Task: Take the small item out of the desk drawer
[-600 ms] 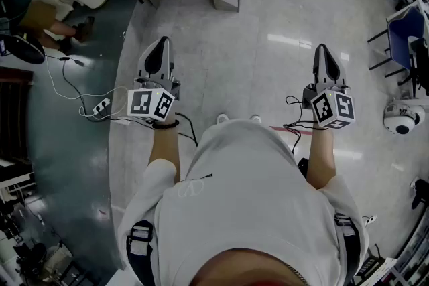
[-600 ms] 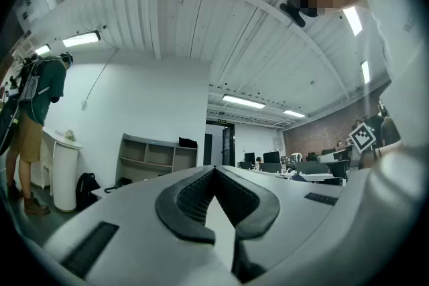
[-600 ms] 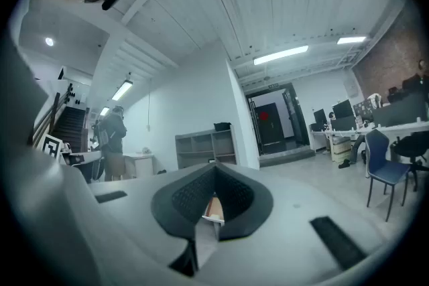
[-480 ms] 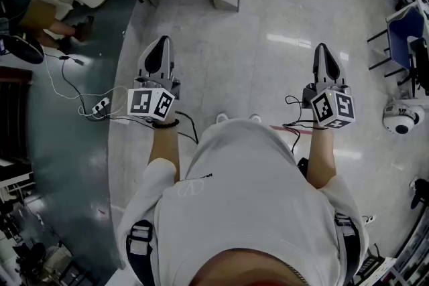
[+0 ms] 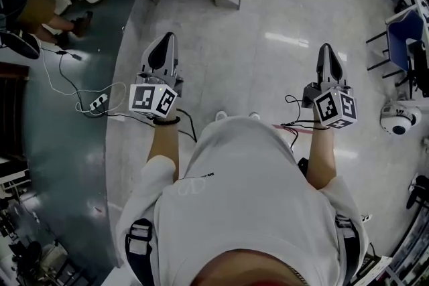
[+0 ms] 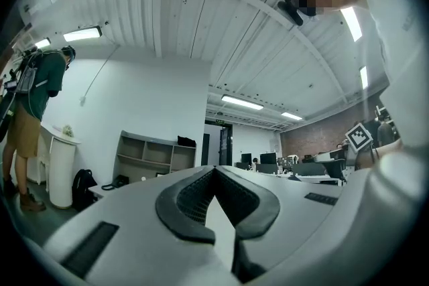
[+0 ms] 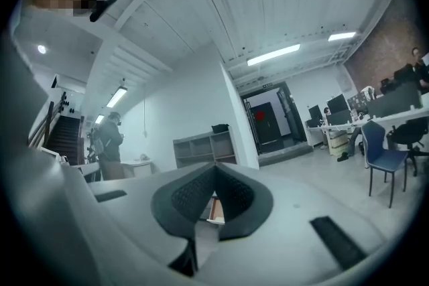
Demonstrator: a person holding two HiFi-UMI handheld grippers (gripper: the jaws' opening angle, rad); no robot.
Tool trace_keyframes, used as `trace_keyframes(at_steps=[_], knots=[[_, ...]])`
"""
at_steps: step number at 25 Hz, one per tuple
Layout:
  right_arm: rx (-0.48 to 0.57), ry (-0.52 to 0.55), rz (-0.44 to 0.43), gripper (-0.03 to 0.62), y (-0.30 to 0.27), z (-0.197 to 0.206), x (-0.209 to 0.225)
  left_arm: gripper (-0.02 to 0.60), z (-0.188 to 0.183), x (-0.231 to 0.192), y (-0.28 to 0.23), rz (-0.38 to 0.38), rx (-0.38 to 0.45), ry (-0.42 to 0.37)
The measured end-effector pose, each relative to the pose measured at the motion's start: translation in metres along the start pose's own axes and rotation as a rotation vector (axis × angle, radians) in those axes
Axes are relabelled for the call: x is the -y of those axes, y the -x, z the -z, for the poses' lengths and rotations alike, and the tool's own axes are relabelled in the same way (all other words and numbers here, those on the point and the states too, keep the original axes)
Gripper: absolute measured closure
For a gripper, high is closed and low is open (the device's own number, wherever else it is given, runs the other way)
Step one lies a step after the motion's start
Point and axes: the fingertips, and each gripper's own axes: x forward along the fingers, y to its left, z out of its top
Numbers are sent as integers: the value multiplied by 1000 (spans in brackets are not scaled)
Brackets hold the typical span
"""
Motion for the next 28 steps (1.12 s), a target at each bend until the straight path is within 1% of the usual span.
trace_keyframes(at_steps=[7,11,15,21,28], knots=[[-14,3,42,595,-12,15,-27,583,9,-31,10,33,-22,12],[-7,-3,35,595,-19,20,-50,583,16,-46,17,48,-35,22],[-36,5,25,595,-25,31,-66,583,24,-56,20,53,-50,36],[-43,-5,31,595,-32,37,-60,583,38,-58,13,48,-62,59],[-56,-17,-5,595,-72,40,-42,583,44,-50,-33,61,-73,50]])
